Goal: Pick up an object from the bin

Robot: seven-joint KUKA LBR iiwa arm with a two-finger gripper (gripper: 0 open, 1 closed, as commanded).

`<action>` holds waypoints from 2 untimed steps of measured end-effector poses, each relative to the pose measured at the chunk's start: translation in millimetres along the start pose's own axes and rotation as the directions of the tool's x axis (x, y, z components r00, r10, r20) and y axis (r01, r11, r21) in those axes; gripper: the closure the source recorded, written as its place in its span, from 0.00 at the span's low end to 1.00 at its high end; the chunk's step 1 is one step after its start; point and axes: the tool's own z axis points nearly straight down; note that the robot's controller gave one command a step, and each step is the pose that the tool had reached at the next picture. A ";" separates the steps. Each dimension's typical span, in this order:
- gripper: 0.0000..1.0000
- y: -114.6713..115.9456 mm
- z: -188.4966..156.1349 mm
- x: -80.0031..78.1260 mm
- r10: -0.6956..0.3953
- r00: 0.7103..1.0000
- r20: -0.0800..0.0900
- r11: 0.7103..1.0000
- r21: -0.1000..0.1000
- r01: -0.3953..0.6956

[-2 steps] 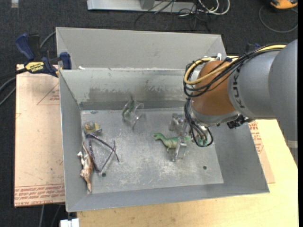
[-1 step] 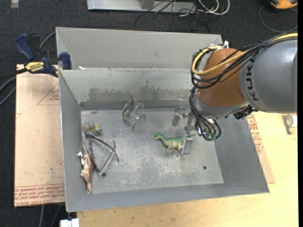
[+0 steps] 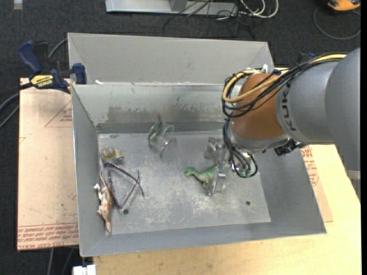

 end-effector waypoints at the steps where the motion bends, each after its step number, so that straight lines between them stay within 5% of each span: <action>1: 0.00 -13.5 -2.8 14.2 -0.027 1.000 0.007 1.000 0.000 0.027; 2: 1.00 0.0 -1.8 -2.1 -0.001 1.000 0.007 1.000 0.000 0.001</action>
Offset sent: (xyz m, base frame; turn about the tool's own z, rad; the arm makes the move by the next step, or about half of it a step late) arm 0.0000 0.0000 0.0000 0.0000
